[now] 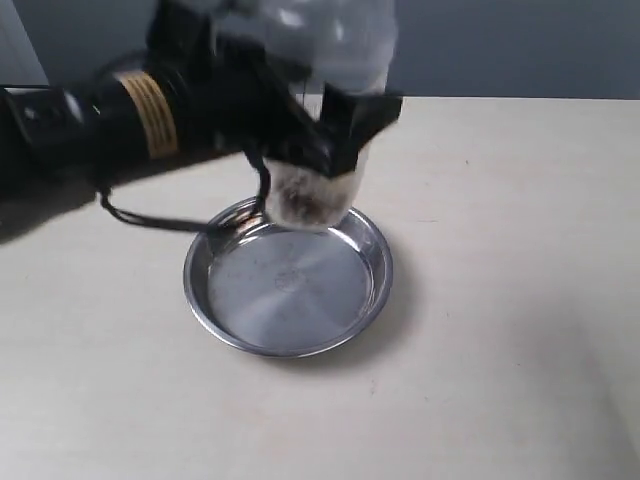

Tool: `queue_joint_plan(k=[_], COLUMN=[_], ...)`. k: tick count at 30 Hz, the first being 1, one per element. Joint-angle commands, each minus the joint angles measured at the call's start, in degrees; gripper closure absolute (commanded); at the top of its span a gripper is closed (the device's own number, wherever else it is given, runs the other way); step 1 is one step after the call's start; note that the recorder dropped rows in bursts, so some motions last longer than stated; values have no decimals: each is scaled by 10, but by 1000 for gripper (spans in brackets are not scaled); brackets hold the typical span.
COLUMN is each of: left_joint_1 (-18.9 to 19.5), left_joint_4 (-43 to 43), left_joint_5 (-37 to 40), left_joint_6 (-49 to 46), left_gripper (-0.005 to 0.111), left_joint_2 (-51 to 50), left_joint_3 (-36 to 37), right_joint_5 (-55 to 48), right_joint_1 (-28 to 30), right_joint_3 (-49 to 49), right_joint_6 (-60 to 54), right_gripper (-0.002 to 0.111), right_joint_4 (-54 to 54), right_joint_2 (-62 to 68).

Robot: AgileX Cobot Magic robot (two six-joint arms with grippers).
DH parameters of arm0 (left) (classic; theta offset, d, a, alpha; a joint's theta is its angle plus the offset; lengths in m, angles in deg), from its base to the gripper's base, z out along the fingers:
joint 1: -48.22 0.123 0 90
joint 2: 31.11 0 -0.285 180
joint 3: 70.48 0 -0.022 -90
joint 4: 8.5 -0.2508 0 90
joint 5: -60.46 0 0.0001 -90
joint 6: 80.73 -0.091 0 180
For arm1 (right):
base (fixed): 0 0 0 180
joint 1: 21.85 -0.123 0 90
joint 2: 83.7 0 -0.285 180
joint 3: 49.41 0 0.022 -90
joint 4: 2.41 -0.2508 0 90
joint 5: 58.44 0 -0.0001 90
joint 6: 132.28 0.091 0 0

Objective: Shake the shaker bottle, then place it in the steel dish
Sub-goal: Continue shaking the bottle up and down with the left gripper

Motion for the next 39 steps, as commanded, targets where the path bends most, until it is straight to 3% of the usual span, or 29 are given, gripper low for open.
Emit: queue_joint_plan(k=[1, 3, 6, 9, 11, 14, 18, 20, 22, 25, 28, 31, 34, 37, 39], left_joint_1=[-7, -7, -7, -7, -7, 3, 4, 4, 2, 4, 4, 2, -6, -1, -1], left_joint_4=[35, 53, 35, 26, 29, 47, -29, -21, -8, 22, -4, -4, 8, 21, 9], left_joint_5=[14, -21, -95, -28, 9, -18, -84, -13, 54, -9, -110, -79, -26, -79, -131], left_joint_6=[-3, -3, -8, -25, -22, -2, 2, -8, 12, 21, 13, 9, 10, 12, 9], left_gripper=[106, 106, 106, 106, 106, 106, 106, 106, 106, 106, 106, 106, 106, 106, 106], left_joint_2=[-83, -93, -14, 41, 6, -63, 21, 28, -23, -87, -31, 15, -39, -95, -49], left_joint_3=[58, 65, 24, -11, 24, 56, -12, -32, 9, 64, 36, -3, 34, 48, 18], right_joint_5=[8, 8, 8, 8, 8, 8, 8, 8, 8, 8, 8, 8, 8, 8, 8], right_joint_1=[2, 2, 2, 2, 2, 2, 2, 2, 2, 2, 2, 2, 2, 2, 2], right_joint_3=[-1, -1, -1, -1, -1, -1, -1, -1, -1, -1, -1, -1, -1, -1, -1], right_joint_6=[-1, -1, -1, -1, -1, -1, -1, -1, -1, -1, -1, -1, -1, -1, -1], right_gripper=[109, 109, 109, 109, 109, 109, 109, 109, 109, 109, 109, 109, 109, 109, 109], right_joint_4=[0, 0, 0, 0, 0, 0, 0, 0, 0, 0, 0, 0, 0, 0, 0], right_joint_2=[-3, -3, -3, -3, -3, -3, -3, -3, -3, -3, -3, -3, -3, -3, -3])
